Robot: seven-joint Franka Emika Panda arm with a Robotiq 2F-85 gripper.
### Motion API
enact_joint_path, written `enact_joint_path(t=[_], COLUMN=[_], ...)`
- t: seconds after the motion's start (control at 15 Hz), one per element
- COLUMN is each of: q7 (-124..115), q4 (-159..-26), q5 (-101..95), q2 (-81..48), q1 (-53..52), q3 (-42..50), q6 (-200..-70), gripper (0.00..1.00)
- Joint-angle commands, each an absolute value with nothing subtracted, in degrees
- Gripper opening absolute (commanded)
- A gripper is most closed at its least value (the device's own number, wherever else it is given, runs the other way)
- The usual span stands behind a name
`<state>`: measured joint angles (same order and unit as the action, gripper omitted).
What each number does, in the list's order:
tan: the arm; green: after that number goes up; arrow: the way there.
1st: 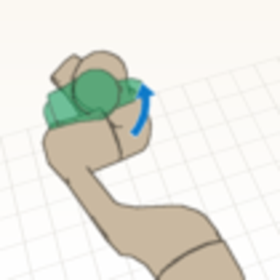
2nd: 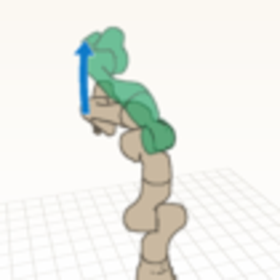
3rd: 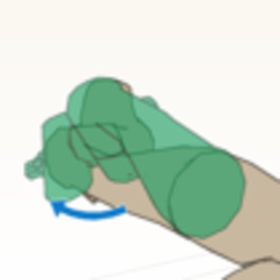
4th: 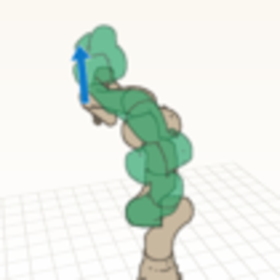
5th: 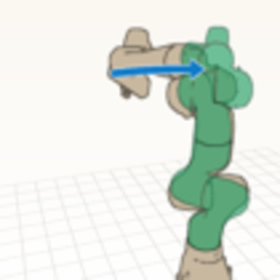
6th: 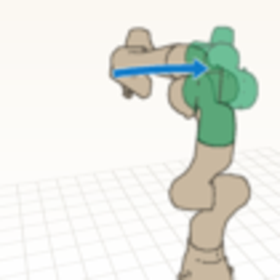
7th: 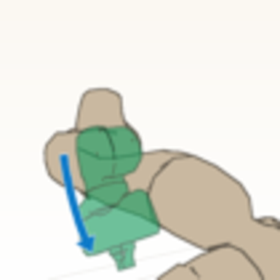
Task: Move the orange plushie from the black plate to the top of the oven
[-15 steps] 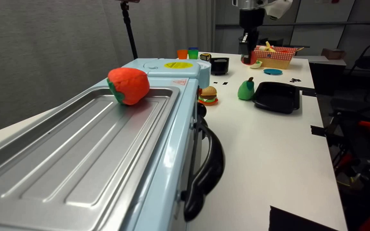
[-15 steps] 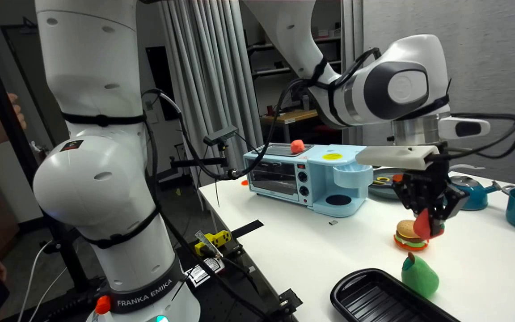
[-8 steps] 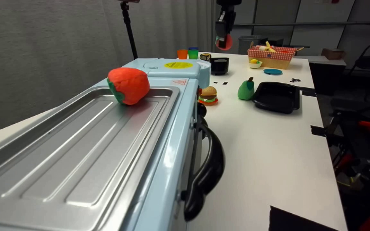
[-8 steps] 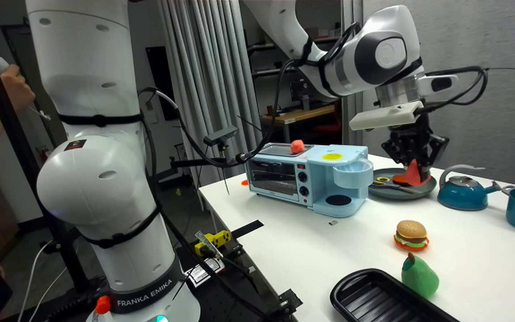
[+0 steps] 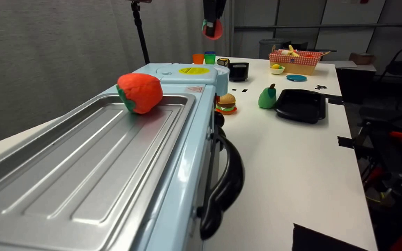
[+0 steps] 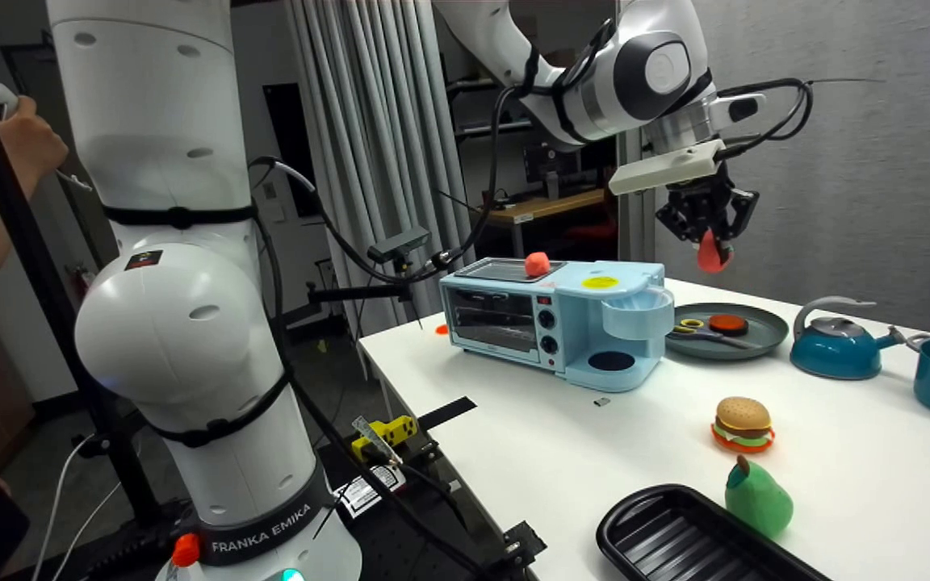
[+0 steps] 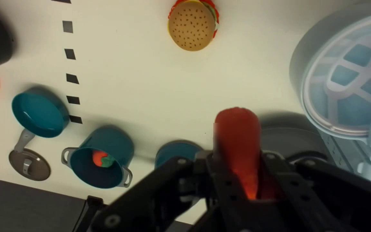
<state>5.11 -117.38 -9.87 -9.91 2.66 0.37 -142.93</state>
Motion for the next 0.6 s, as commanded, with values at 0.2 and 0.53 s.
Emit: enact_joint_path(t=[0.2,0.53], q7=[14.7,20.04], q4=[-113.24,-111.66], q5=[1.75,9.28], q2=[-10.79,-10.93], q1=[1.48,0.88], q3=[-4.25,-7.66], q6=[-141.56,-140.78], gripper=[0.04,0.04])
